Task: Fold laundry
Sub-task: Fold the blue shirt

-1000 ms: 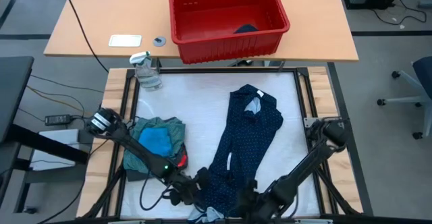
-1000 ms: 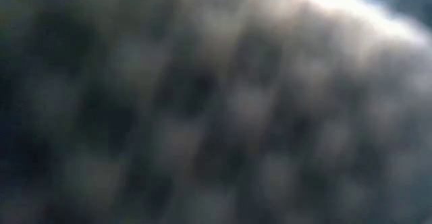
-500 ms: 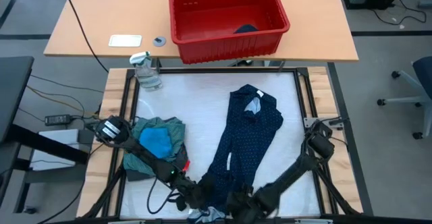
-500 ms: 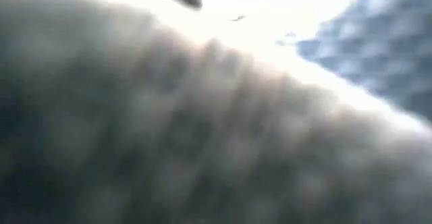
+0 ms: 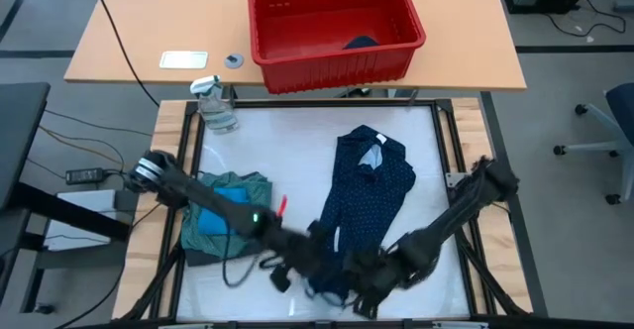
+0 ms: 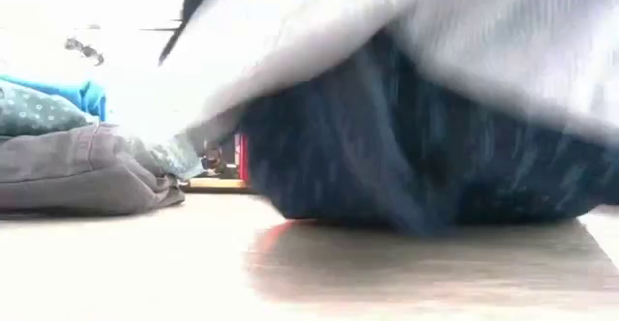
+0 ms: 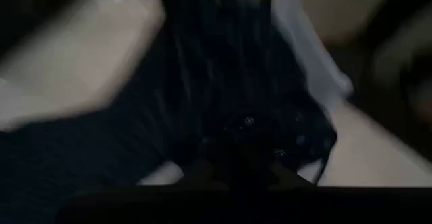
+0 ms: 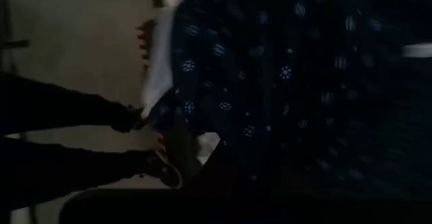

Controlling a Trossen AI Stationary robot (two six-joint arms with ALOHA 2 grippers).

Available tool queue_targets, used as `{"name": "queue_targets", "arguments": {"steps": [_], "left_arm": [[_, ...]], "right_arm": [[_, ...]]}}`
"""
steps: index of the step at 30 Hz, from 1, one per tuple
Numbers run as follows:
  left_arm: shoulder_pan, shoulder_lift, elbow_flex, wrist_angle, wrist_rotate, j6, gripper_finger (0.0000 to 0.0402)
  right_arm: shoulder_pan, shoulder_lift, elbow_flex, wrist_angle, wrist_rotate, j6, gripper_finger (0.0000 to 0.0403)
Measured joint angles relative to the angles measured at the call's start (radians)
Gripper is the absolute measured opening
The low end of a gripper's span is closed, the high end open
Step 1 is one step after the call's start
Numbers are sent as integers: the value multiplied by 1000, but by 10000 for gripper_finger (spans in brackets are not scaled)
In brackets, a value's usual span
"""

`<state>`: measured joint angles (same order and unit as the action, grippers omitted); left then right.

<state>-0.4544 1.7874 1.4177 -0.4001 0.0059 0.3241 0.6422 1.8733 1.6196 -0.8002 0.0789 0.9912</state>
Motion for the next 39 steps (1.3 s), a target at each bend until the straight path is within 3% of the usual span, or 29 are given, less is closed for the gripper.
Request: {"name": "queue_targets", "arguments": {"steps": [4,8,11,15,20,28,33,36,39], "left_arm": [[109,-27,97,13,24,-61,2],[248,-14,116,-3,121,-126,1],[346,23,70,10,193,-174,1],[457,128,-14,82,204,-224,3],[537,225,-27,169,210,-323,39],[585,184,-15,214,213,-366,127],[629,97,41,141,267,-348,159],[652,53,63,131,302,-330,161],[648,18,63,39,408,-286,158]], "right_arm": [[-65,-85,-44,-156,48,-18,11],[-154,-198,-177,-173,49,-37,11],[-257,-271,-353,-74,-10,-56,11],[-402,-353,-624,171,-139,1,13],[-510,-422,-839,287,-142,189,79],[-505,-596,-858,243,11,288,180],[-463,-673,-833,181,98,371,183],[-415,-674,-832,180,144,274,174],[-341,-657,-833,247,156,194,166]]}}
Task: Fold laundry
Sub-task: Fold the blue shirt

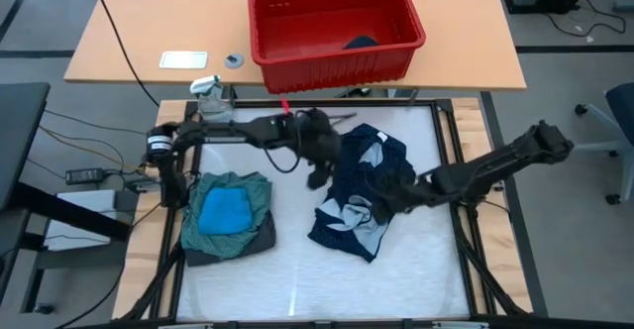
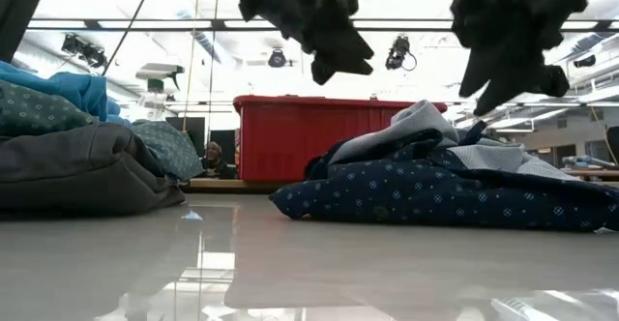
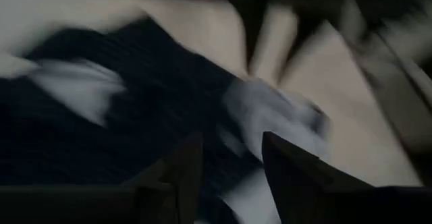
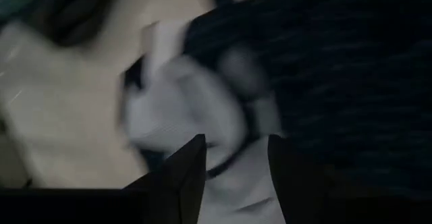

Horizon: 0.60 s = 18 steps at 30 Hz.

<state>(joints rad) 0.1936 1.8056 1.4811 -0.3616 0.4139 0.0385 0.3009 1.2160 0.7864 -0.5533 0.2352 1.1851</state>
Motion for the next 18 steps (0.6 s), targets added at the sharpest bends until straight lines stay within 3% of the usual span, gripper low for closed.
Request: {"name": "queue_targets", "arguments": {"steps": [4,8,11,15,18], "left_arm": [[-80,-3,-4,-240,105,135,148],[-198,5,-84,-211,100,186,145],[-281,5,-144,-139,9,172,145],[-359,6,-167,-90,-180,142,152],[-395,18,-166,-59,-219,159,166]], "right_arm": [[119,82,0,171,14,-10,159],[222,220,4,328,64,-24,157],[272,338,69,321,71,-46,157],[322,485,215,173,109,-140,157],[337,572,316,63,130,-174,157]]}}
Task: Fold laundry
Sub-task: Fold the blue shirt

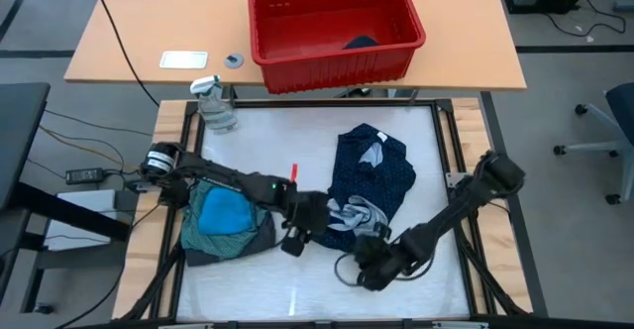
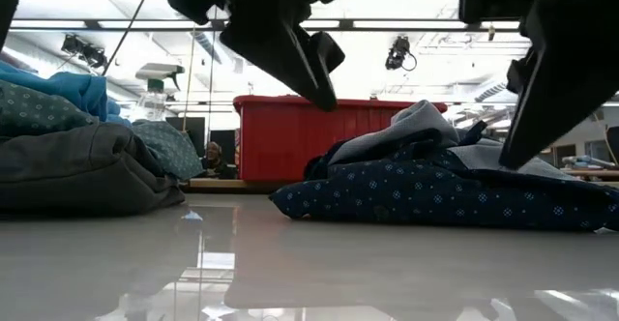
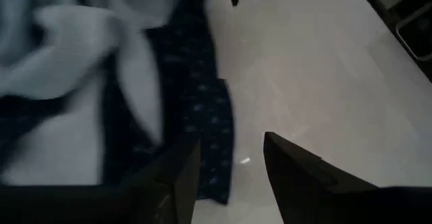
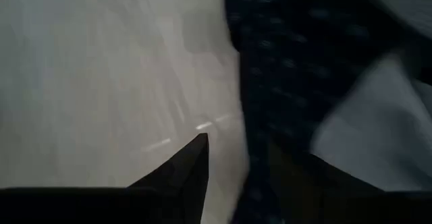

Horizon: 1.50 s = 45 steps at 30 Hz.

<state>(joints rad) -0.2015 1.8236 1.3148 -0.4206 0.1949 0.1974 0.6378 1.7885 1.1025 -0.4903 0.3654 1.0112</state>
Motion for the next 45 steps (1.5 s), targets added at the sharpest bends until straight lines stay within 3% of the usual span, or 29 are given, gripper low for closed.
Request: {"name": "queue_targets", "arguments": {"steps": [9,22,31,35,38,41,45], "left_arm": [[-24,104,-1,8,-26,-28,208],[-29,216,2,77,-65,-75,208],[-24,259,3,144,-71,-131,137],[-23,254,3,145,-70,-140,72],[-23,228,14,80,12,-175,16],[-18,186,51,-29,133,-197,10],[-17,68,149,-175,169,-149,4]], "right_arm": [[4,128,78,-44,1,45,158],[9,42,80,-173,62,83,157],[11,151,57,-90,-52,17,153],[7,172,59,-113,-102,129,99],[5,117,52,-106,-143,169,22],[-4,25,57,-116,-188,173,13],[-18,-141,76,-123,-201,161,6]]}}
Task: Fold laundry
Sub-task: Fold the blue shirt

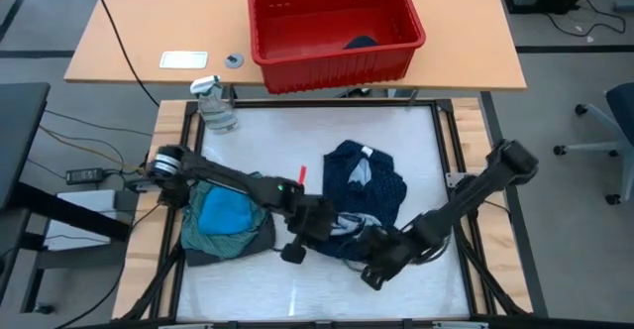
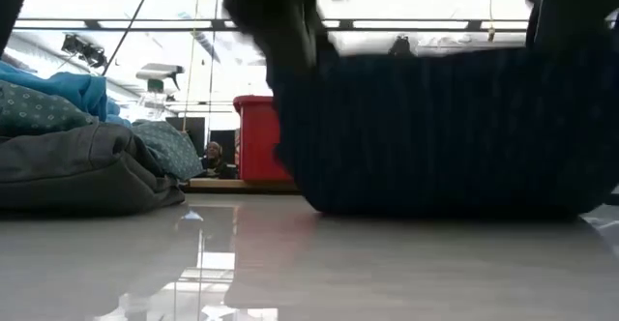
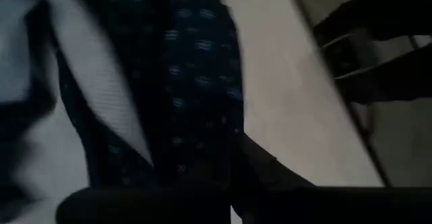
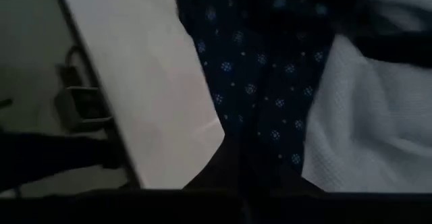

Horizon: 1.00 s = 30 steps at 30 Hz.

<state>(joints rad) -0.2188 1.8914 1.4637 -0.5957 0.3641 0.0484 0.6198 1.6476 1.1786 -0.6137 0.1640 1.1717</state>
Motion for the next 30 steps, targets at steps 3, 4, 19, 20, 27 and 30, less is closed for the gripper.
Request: {"name": "queue_targets", "arguments": {"steps": [3,4,19,20,27,30], "left_arm": [[24,-48,53,-51,-33,63,3],[40,-54,66,-57,-49,81,3],[397,193,101,9,44,52,13],[407,214,100,16,45,32,21],[460,209,110,9,37,-62,92],[478,149,158,-23,33,-68,116]], "right_arm": [[-16,-101,-2,-88,56,-10,4],[-28,-133,-2,-136,83,-19,4],[-470,-320,-446,9,-118,-335,7],[-489,-319,-468,25,-121,-335,12],[-556,-365,-490,13,-79,-455,79],[-565,-427,-461,10,-41,-497,111]]}}
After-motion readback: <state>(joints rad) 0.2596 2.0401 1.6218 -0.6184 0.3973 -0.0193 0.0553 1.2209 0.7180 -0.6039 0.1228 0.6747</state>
